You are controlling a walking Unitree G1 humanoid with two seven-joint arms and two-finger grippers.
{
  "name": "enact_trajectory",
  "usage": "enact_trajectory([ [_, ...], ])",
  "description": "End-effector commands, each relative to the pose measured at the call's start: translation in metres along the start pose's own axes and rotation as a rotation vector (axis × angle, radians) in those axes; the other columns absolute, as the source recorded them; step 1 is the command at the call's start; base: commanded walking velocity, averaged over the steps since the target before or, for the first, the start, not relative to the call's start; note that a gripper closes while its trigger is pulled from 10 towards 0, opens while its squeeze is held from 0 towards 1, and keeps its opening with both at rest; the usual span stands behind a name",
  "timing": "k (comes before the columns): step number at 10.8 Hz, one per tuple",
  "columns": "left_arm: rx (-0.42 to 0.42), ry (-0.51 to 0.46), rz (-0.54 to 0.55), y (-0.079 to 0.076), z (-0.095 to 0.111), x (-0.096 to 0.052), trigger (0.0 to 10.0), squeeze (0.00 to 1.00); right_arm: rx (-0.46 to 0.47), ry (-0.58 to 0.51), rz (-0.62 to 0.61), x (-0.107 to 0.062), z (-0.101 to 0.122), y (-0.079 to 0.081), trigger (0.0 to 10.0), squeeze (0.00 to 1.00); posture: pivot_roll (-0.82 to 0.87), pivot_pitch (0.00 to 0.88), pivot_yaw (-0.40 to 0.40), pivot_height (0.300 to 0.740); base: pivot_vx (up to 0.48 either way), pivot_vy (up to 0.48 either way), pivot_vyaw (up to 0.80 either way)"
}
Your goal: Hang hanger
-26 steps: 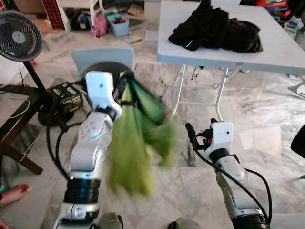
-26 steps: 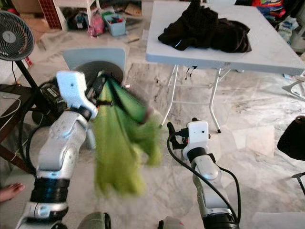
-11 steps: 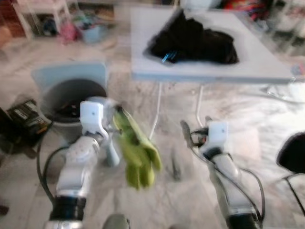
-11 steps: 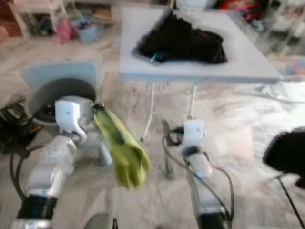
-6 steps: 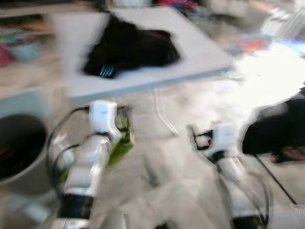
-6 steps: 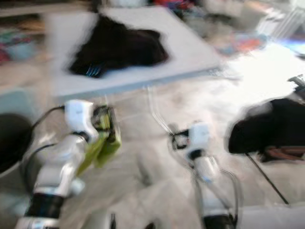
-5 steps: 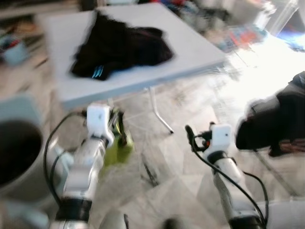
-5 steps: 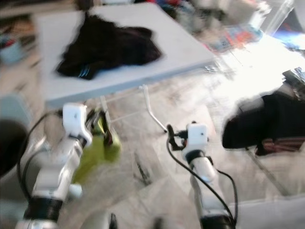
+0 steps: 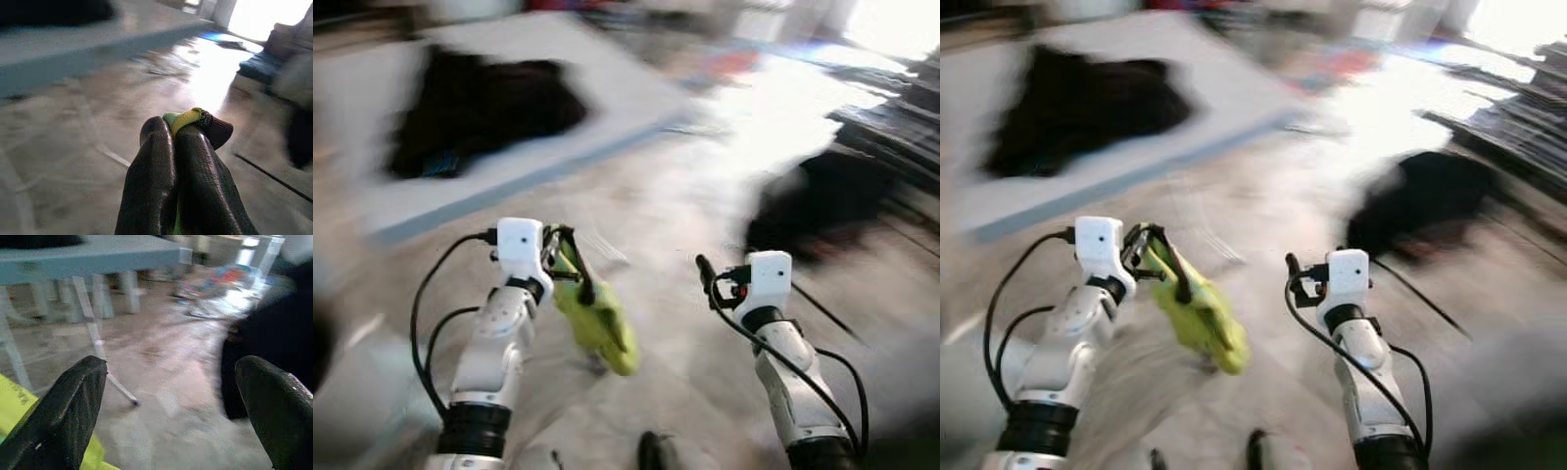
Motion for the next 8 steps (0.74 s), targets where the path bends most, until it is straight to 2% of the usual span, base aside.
enact_trajectory([
  [1, -0.009, -0.031, -0.043, -0.0077, 0.0127, 0.0024, 10.0, 0.0, 0.001, 0.013, -0.005, -0.0004, -0.002, -0.0023, 10.0, 0.0, -0.05, 0.071, -0.015, 0.74, 0.0, 0.0, -0.8],
  [2, 0.013, -0.044, -0.009, -0.0011, 0.0158, 0.0019, 10.0, 0.0, -0.001, 0.014, -0.004, -0.0006, -0.0024, -0.0023, 10.0, 0.0, -0.05, 0.074, -0.018, 0.74, 0.0, 0.0, -0.8],
  [5, 0.012, -0.044, -0.003, 0.0011, 0.0172, 0.0024, 10.0, 0.0, -0.008, 0.012, -0.001, 0.0008, -0.0018, -0.0033, 10.0, 0.0, -0.05, 0.076, -0.023, 0.74, 0.0, 0.0, -0.8],
  [6, 0.005, -0.044, -0.036, -0.0005, 0.0183, 0.0022, 10.0, 0.0, -0.009, 0.01, -0.002, 0.0009, -0.0014, -0.0036, 10.0, 0.0, -0.05, 0.076, -0.023, 0.74, 0.0, 0.416, 0.0],
  [8, -0.006, -0.034, -0.03, 0.0005, 0.0179, 0.0032, 10.0, 0.0, -0.015, 0.008, -0.004, 0.0006, -0.0013, -0.0045, 10.0, 0.0, -0.06, 0.076, -0.024, 0.74, 0.0, 0.48, 0.0],
])
Point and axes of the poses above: a point about 5 cm out from each wrist's last joint towards the gripper, its own x axis pointing out of the wrist towards the gripper, its own z axis along the axis of the wrist's last joint, y = z × x, the point moved 2 cm from there along x, pointing out of the wrist towards the gripper, and after that the axes turned 12 degrees about -x, right-handed, at the moved point
